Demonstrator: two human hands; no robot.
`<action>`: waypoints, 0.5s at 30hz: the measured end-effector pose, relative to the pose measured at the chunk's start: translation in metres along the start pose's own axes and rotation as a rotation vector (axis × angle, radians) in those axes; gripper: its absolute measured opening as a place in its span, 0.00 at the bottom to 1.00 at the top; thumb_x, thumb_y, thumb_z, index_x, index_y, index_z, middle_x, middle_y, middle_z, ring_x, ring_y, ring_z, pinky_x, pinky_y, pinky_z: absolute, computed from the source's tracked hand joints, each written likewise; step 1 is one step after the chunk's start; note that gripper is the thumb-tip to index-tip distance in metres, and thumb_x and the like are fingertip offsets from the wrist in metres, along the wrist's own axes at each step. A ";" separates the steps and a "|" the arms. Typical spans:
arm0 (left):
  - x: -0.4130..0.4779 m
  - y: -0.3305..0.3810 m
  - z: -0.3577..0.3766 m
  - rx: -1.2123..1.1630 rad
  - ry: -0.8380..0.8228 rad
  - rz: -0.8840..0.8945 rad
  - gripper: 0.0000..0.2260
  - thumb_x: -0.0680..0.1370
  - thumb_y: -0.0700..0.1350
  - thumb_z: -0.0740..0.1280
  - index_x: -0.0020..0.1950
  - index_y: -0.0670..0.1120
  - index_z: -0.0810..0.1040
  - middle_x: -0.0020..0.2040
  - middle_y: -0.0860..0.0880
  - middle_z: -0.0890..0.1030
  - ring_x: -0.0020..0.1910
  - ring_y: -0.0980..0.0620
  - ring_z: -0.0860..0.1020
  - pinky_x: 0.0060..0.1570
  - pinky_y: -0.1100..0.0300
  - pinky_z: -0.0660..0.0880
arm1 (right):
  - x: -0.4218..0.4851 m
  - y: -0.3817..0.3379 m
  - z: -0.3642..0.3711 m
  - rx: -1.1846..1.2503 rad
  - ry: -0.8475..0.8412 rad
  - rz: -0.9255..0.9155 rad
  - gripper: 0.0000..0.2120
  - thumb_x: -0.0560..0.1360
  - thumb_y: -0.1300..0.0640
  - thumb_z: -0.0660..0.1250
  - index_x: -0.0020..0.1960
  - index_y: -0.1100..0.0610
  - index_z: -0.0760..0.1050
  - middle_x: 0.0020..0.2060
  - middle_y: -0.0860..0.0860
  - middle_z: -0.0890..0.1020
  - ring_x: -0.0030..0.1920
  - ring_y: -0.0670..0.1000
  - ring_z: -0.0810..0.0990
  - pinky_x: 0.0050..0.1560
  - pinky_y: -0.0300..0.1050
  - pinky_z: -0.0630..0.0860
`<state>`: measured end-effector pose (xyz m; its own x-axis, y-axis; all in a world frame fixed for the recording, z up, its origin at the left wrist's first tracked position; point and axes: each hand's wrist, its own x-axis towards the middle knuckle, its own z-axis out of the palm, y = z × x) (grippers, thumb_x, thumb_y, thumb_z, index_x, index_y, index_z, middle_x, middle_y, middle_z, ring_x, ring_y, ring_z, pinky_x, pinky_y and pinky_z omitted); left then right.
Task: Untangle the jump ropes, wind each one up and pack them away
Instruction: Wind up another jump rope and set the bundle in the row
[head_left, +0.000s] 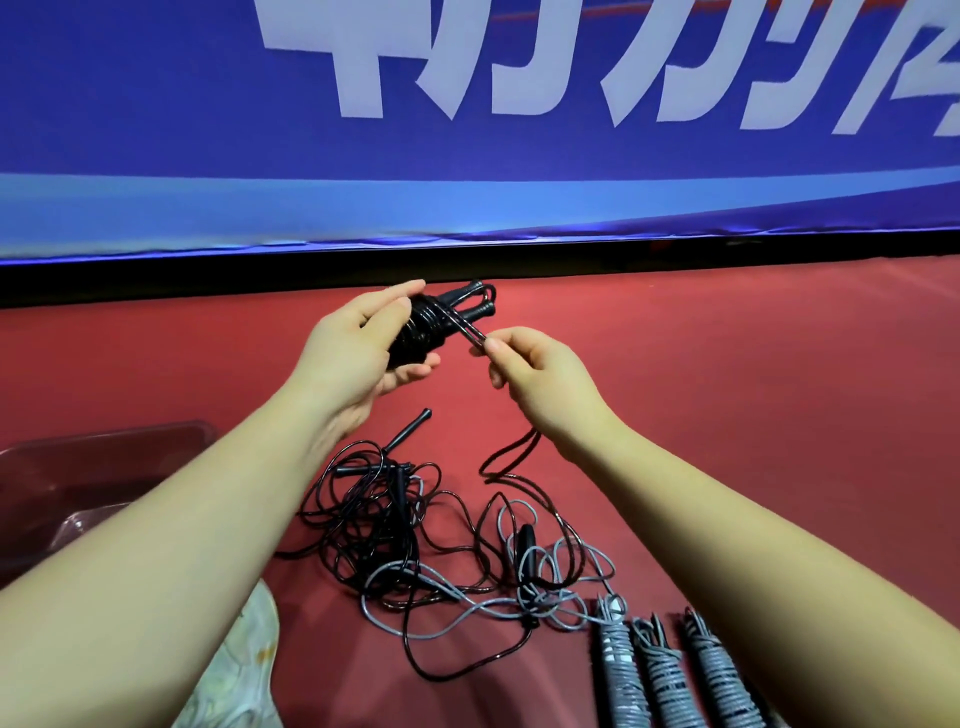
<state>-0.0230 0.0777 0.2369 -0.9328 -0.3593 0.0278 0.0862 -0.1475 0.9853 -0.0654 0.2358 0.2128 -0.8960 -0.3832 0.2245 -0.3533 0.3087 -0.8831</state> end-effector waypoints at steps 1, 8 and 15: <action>-0.001 -0.001 0.001 -0.015 -0.009 -0.013 0.09 0.82 0.41 0.59 0.56 0.49 0.78 0.47 0.39 0.80 0.32 0.48 0.81 0.29 0.65 0.75 | -0.001 0.001 -0.002 -0.034 0.023 -0.021 0.09 0.80 0.56 0.59 0.46 0.52 0.77 0.29 0.43 0.75 0.26 0.38 0.69 0.31 0.32 0.63; -0.001 -0.017 -0.002 0.177 -0.068 0.110 0.10 0.81 0.40 0.59 0.59 0.50 0.77 0.48 0.44 0.79 0.35 0.49 0.80 0.31 0.65 0.77 | -0.009 0.003 -0.004 -0.136 -0.011 0.042 0.03 0.79 0.54 0.60 0.52 0.51 0.70 0.37 0.41 0.75 0.34 0.38 0.70 0.40 0.38 0.67; 0.003 -0.025 -0.007 0.379 -0.111 0.177 0.13 0.81 0.41 0.60 0.60 0.56 0.75 0.52 0.47 0.80 0.36 0.49 0.81 0.36 0.61 0.79 | -0.004 -0.006 -0.005 -0.887 0.157 -0.207 0.15 0.80 0.45 0.55 0.62 0.47 0.73 0.49 0.49 0.78 0.51 0.54 0.77 0.39 0.45 0.69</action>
<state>-0.0259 0.0742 0.2109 -0.9489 -0.2442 0.2000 0.1333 0.2640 0.9553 -0.0612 0.2397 0.2192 -0.7954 -0.4029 0.4528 -0.5291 0.8259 -0.1946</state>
